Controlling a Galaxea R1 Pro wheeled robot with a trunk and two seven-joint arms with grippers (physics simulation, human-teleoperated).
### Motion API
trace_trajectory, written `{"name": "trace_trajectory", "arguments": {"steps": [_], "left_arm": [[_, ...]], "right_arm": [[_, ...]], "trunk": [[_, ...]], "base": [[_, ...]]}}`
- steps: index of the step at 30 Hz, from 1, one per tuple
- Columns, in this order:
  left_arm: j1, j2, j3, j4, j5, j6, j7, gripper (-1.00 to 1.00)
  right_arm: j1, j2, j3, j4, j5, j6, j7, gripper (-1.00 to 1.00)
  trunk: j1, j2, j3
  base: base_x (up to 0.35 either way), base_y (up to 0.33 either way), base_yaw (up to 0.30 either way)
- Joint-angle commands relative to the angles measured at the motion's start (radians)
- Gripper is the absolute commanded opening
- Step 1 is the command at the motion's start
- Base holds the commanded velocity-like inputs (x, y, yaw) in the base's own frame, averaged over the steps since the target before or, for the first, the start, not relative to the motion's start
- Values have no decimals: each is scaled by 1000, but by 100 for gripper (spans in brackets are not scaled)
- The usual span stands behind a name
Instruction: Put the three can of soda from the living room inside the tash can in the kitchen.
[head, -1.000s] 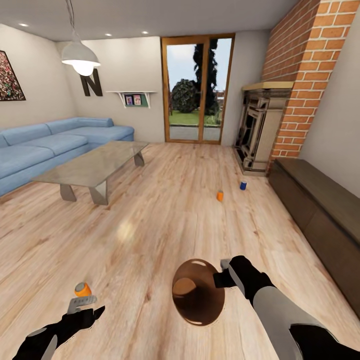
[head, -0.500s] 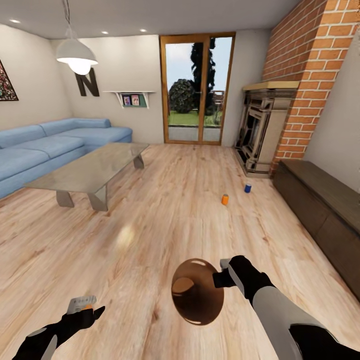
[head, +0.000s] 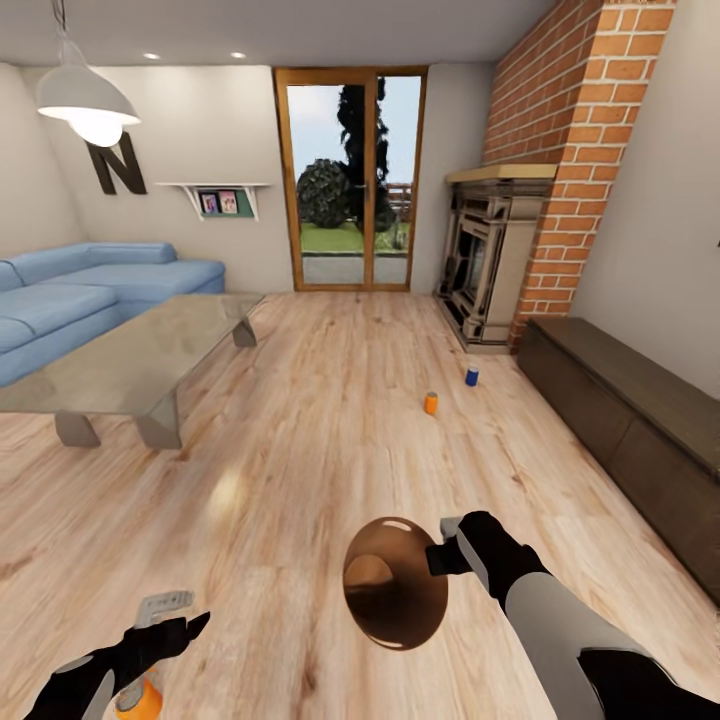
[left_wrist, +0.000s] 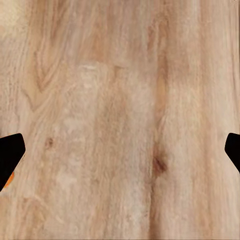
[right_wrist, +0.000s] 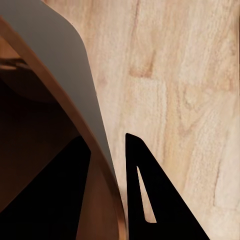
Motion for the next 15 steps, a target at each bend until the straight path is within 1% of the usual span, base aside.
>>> {"name": "trace_trajectory", "arguments": {"steps": [1,5,9,15], "left_arm": [[0,0,0,0,0,1,0,100],[0,0,1,9,2,2,-1,100],[0,0,1,23,2,2,-2,100],[0,0,1,33,1,3,-3,100]], "right_arm": [[0,0,-2,-1,-21,1,1,-100],[0,1,-3,-1,-21,2,1,-100],[0,1,-3,-1,-22,2,1,-100],[0,0,-3,-1,-22,2,0,-100]], "trunk": [[0,0,1],[0,0,4],[0,0,6],[0,0,11]], "base": [[227,258,-249],[209,268,-248],[156,287,-247],[75,304,-245]]}}
